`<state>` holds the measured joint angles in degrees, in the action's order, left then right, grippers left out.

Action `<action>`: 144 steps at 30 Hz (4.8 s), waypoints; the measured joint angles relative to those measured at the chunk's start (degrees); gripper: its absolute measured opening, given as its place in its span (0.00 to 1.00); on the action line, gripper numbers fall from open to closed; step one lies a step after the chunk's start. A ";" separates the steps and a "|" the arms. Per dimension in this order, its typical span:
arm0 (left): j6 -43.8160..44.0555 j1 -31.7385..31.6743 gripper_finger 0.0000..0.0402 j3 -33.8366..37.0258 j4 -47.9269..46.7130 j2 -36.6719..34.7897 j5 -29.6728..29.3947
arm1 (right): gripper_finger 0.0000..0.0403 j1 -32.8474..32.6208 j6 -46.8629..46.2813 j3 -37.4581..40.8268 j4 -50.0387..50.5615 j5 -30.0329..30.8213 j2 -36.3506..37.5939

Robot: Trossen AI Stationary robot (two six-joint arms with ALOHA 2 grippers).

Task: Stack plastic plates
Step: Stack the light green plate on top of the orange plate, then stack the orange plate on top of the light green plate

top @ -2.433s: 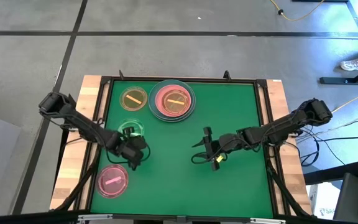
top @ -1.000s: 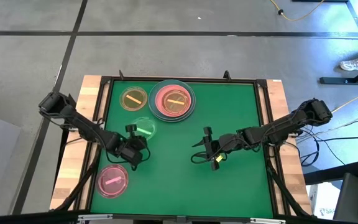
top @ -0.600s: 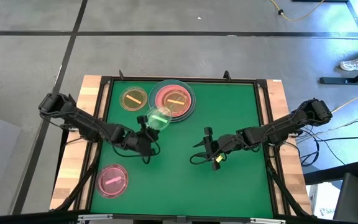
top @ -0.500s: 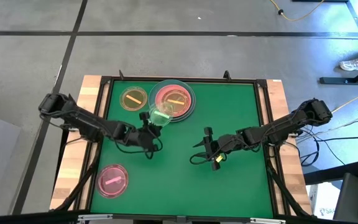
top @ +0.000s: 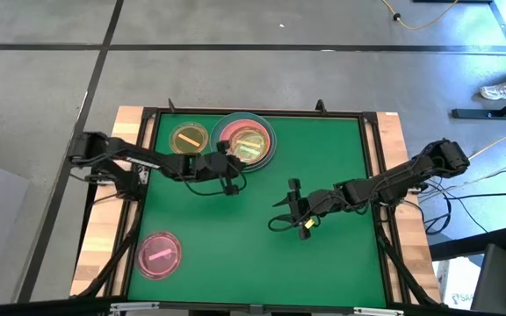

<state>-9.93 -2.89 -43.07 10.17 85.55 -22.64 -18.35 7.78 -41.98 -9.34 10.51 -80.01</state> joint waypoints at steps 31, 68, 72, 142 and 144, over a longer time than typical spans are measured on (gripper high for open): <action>3.84 -1.15 0.35 -3.02 -17.60 -5.09 -2.23 | 0.43 0.00 -0.36 0.00 1.61 1.05 0.00; 12.31 -20.19 0.31 0.81 -43.56 3.27 -4.25 | 0.43 0.00 -0.49 -0.01 1.83 3.01 0.00; 12.30 -21.48 0.31 0.81 -42.68 4.10 -5.87 | 0.43 0.00 -0.47 0.00 1.83 3.01 0.00; 8.02 -11.00 0.01 0.74 0.99 2.87 5.67 | 0.43 0.00 -0.45 0.00 1.85 3.63 0.00; 7.92 -11.00 0.01 0.74 1.06 3.00 5.98 | 0.43 0.00 -0.43 0.00 1.83 3.64 0.00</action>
<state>-2.01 -13.89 -42.33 11.22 88.55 -16.66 -18.35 7.35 -41.98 -7.51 14.14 -80.01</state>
